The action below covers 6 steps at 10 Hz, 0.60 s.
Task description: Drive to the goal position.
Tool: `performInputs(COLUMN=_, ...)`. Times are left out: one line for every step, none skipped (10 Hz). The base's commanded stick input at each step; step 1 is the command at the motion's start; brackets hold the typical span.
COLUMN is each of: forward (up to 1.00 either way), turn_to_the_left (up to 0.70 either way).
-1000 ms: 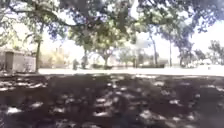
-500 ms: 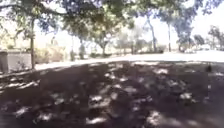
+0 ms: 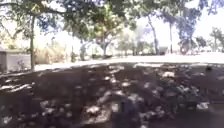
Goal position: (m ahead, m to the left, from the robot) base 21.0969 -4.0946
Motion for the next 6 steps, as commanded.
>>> performInputs(forward=0.7, turn_to_the_left=0.0)
performInputs(forward=0.7, turn_to_the_left=0.0)
performInputs(forward=0.7, turn_to_the_left=0.0)
performInputs(forward=0.7, turn_to_the_left=0.0)
performInputs(forward=0.7, turn_to_the_left=0.0)
performInputs(forward=0.7, turn_to_the_left=0.0)
